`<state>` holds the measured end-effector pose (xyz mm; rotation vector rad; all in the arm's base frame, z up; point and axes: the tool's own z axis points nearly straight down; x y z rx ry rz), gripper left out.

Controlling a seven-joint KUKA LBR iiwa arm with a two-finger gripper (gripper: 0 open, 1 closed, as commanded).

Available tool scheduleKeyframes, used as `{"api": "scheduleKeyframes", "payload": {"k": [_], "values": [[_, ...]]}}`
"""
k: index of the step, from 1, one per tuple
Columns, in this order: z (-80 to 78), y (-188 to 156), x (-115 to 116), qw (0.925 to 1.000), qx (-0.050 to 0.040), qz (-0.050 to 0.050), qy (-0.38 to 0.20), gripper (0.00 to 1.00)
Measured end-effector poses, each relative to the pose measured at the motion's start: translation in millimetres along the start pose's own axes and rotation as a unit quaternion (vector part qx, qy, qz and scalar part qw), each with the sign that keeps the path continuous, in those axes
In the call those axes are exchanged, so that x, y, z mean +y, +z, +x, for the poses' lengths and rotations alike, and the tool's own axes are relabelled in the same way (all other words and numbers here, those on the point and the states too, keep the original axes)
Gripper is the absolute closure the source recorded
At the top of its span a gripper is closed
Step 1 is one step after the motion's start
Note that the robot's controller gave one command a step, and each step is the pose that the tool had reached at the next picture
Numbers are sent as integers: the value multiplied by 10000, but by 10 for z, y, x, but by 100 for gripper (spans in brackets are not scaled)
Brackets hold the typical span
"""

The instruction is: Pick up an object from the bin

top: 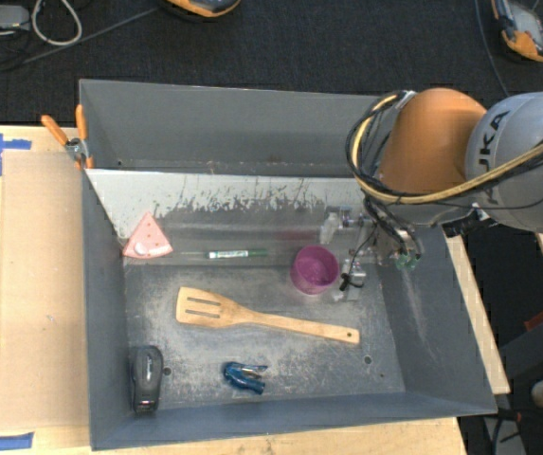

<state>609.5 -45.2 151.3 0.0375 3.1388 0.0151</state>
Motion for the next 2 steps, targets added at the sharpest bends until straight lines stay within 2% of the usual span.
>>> {"api": "scheduleKeyframes", "payload": {"k": [1, 2], "values": [[13, 628, 38, 9997, -33, -2, 230, 0], [39, 733, -154, 9985, -54, -2, 546, 100]]}}
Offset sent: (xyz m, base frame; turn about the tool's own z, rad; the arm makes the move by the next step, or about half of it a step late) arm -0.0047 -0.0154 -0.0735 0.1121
